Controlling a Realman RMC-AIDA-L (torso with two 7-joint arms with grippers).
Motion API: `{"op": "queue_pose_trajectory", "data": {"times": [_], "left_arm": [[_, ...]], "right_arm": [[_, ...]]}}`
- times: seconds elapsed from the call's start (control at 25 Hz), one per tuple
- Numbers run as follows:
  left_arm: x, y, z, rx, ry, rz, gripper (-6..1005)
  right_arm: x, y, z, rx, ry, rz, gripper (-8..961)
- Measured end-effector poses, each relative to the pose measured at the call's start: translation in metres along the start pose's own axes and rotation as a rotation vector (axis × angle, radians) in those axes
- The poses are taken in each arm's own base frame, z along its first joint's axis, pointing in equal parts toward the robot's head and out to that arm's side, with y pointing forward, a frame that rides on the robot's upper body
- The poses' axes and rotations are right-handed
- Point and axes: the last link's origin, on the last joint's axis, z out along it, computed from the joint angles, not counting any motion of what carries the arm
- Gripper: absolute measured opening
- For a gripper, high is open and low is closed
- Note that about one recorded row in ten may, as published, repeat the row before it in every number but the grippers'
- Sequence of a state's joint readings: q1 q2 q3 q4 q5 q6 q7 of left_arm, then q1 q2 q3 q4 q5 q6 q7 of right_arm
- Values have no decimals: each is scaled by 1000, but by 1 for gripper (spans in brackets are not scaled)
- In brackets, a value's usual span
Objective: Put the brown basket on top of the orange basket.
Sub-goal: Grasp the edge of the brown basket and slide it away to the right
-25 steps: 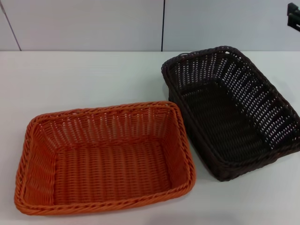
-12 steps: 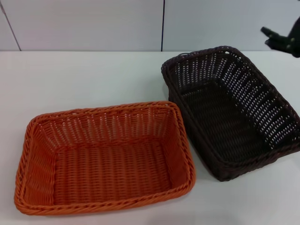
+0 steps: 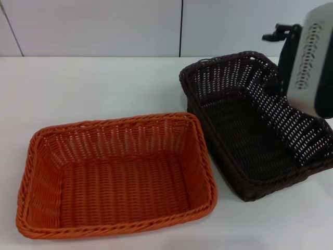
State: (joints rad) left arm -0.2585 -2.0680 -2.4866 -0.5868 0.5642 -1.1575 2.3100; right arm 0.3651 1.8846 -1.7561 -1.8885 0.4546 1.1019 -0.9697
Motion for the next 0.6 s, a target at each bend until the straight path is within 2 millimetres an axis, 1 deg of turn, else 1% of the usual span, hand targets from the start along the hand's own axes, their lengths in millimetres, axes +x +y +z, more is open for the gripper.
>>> {"op": "queue_pose_trajectory", "data": {"times": [0.04, 0.12, 0.16, 0.24, 0.28, 0.32, 0.48, 0.6], "left_arm": [[0, 1, 1, 0, 1, -1, 545], [0, 2, 6, -2, 5, 0, 546], [1, 3, 7, -4, 7, 0, 546], [2, 4, 10, -8, 12, 1, 546], [2, 4, 11, -10, 16, 3, 546], [3, 5, 12, -12, 18, 4, 546], [3, 8, 16, -18, 22, 6, 546], [2, 8, 16, -17, 20, 24, 546]], "right_arm": [[-2, 1, -1, -18, -2, 7, 791], [-13, 0, -12, -65, -32, 34, 790], [-13, 0, -12, -65, -32, 34, 790], [-25, -1, -22, -103, -51, 61, 790], [-34, -1, -28, -147, -47, 96, 790], [-34, -1, -28, -147, -47, 96, 790], [-40, 0, -36, -253, -4, 150, 790], [-40, 2, -40, -282, 2, 151, 790]]}}
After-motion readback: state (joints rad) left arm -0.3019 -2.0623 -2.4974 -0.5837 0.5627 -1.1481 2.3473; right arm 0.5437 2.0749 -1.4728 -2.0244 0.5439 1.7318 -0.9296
